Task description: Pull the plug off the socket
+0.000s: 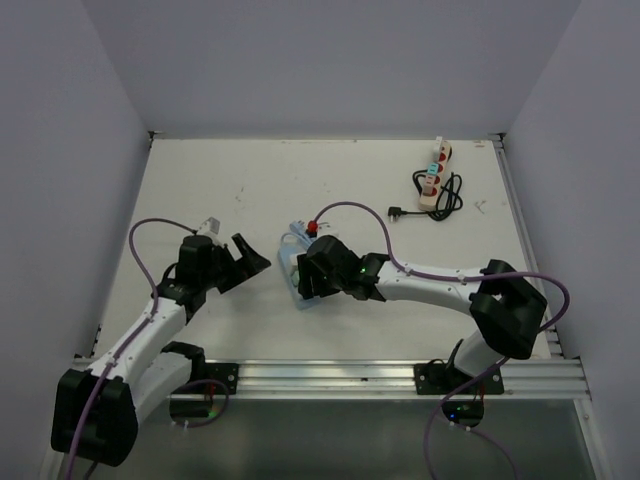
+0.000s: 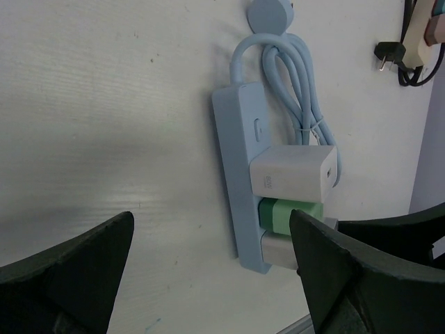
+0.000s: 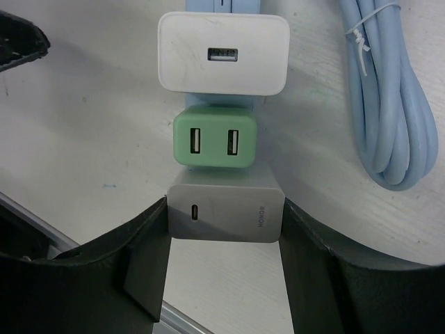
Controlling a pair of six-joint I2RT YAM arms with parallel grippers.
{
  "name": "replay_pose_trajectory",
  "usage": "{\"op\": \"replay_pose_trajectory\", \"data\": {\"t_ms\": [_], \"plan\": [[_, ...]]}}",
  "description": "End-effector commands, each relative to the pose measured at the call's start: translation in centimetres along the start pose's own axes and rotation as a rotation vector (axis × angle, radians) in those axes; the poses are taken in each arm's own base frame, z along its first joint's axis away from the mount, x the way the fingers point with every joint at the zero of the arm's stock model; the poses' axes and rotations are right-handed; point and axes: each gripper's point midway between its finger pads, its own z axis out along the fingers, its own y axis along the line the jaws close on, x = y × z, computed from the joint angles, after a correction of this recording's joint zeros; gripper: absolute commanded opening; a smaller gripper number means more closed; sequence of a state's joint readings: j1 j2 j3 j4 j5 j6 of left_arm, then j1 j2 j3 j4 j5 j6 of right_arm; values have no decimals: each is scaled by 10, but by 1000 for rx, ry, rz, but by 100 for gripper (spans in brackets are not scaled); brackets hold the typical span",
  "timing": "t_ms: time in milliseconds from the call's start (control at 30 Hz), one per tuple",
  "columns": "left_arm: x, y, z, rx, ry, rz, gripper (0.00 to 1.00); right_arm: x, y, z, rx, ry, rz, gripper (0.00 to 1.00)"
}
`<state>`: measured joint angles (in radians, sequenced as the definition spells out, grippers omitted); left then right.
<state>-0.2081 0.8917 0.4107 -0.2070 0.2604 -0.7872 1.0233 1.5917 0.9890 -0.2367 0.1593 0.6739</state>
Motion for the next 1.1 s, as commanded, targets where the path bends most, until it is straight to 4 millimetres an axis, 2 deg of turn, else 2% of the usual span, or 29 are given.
{"op": "replay_pose_trajectory", "data": {"t_ms": [0,233,400,700,967,1067], "plan": [[-13,-24,14,78,-29,-68,97,14,-10,4,13,37,2,18],[-24,-30,47,53,-18,-109,94,15,-16,5,-3,37,6,18],[-19,-33,67,64,35,-125,91,18,-25,7,-17,45,35,18],[-14,-37,89,76,77,-138,84,22,-34,10,-11,54,46,18],[-5,-37,106,63,128,-149,69,21,-36,8,-20,52,55,19],[0,-34,108,59,135,-168,58,20,-37,7,-23,49,55,20]]}}
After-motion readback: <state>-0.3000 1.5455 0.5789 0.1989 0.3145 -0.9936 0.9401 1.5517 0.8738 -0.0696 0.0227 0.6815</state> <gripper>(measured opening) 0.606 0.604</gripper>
